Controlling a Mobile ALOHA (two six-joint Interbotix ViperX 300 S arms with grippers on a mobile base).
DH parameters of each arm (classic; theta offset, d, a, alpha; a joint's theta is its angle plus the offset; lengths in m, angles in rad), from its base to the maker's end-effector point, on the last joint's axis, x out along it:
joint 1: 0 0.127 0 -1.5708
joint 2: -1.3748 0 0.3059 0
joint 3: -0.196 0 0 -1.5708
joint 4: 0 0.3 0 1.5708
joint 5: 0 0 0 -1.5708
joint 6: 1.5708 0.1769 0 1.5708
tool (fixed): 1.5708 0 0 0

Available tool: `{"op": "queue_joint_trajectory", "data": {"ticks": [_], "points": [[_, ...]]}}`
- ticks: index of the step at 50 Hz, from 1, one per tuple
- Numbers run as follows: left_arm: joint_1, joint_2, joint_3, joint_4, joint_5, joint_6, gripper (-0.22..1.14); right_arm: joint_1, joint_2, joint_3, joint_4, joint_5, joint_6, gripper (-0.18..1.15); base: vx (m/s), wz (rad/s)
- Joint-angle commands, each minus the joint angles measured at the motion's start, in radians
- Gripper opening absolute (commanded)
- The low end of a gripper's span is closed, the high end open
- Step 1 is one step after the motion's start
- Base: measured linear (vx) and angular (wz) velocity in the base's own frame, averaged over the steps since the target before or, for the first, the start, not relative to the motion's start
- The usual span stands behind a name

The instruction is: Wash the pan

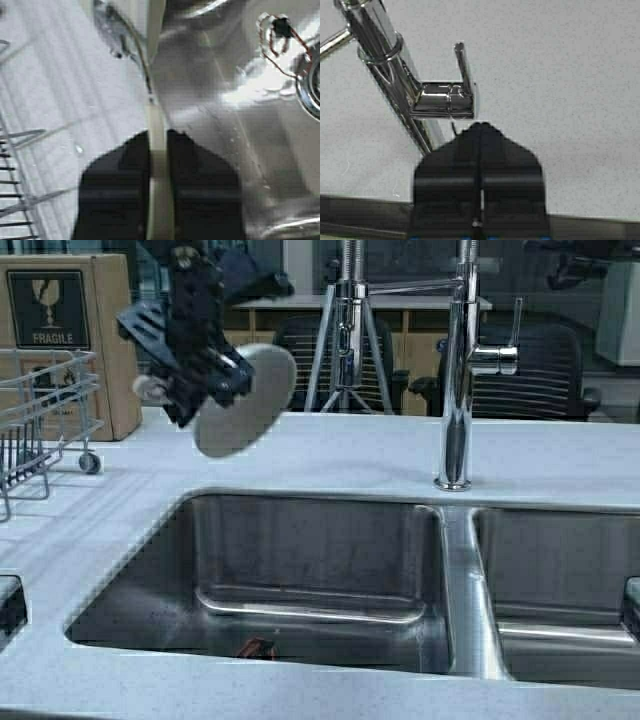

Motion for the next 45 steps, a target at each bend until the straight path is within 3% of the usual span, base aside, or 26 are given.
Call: {"op": "queue_joint_trajectory", "data": {"ticks": [1,7,17,33,45], "points": [[0.057,-0.161,-0.009,0.005,-0.008,0.100,0.02,0.003,-0.021,-0.017,0.002,-0.011,-0.003,0.05,0.00,0.00],[0.129,-0.261,-0.014,-0.057,-0.021,0.227,0.02,0.003,-0.021,-0.018,0.002,-0.011,-0.003,0.05,0.00,0.00],[0.337,-0.368,-0.044,-0.284,-0.069,0.480,0.03,0.003,-0.015,-0.026,0.002,-0.011,-0.003,0.05,0.00,0.00],[0.657,-0.373,-0.104,-0.695,-0.066,0.951,0.03,0.002,-0.014,-0.029,0.003,-0.011,-0.005,0.05,0.00,0.00],[0.831,-0.299,-0.098,-0.861,-0.057,1.118,0.03,0.003,-0.009,-0.034,0.002,-0.011,-0.005,0.05,0.00,0.00]]}}
